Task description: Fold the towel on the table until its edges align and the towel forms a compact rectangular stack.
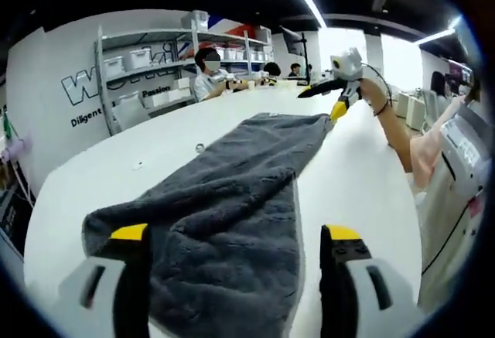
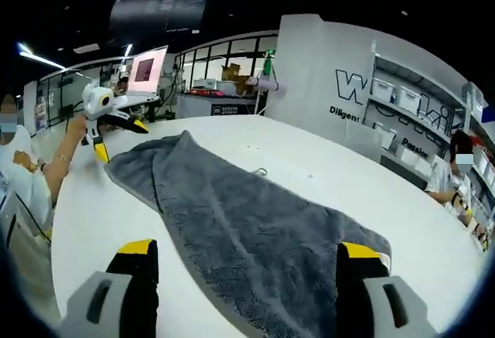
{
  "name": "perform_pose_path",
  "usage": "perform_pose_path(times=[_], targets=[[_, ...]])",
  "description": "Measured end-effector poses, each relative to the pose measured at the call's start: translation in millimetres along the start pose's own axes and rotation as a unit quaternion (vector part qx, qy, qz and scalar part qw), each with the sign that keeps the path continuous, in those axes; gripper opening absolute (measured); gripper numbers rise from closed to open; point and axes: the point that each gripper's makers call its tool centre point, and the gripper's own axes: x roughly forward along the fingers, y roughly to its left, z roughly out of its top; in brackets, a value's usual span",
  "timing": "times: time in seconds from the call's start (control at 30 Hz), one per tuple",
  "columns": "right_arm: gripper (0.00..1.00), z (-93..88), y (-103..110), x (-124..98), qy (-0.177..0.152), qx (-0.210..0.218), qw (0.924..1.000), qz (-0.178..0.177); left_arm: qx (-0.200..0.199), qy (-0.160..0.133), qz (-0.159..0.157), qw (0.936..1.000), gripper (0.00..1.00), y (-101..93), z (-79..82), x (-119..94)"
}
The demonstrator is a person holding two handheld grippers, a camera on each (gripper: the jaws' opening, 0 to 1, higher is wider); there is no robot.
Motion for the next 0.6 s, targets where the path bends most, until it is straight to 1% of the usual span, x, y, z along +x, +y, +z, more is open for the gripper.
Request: perform_pose_path(times=[0.1, 0.17, 0.27, 0.37, 0.43, 0.5, 0.6], targets=[[1.0, 1.1, 2.4, 1.0, -0.003, 0.001, 1.0, 0.004, -0.006, -0.007, -0.002, 1.0, 0.85, -12.6, 5.2, 1.1], [1.0, 1.1, 2.9, 1.9, -0.003, 0.001, 1.0, 0.007, -0.002, -0.002, -0.008, 1.0, 0.83, -21.8, 3.8, 3.5], [1.0, 1.3, 4.4, 2.6, -0.004, 0.003, 0.9999, 0.01, 0.001, 0.011, -0.028, 0.9995, 0.78, -39.5, -2.2, 9.8], [1.0, 2.9, 6.8, 3.2, -0.008, 0.003, 0.9998, 0.016, 0.008, 0.032, -0.041, 0.9986, 0.67, -52.5, -11.2, 17.0], [1.0, 3.4, 7.8, 3.7, -0.009, 0.003, 0.9998, 0.018, 0.006, 0.037, -0.047, 0.9982, 0.64, -57.1, -14.1, 20.7], [1.0, 3.8, 8.8, 4.0, -0.009, 0.001, 0.9997, 0.02, 0.003, 0.041, -0.051, 0.9979, 0.63, -58.6, -16.9, 22.7], [1.0, 4.1, 8.0, 3.7, -0.008, -0.002, 0.9998, 0.016, -0.01, 0.057, -0.057, 0.9967, 0.51, -58.9, -28.0, 25.2]])
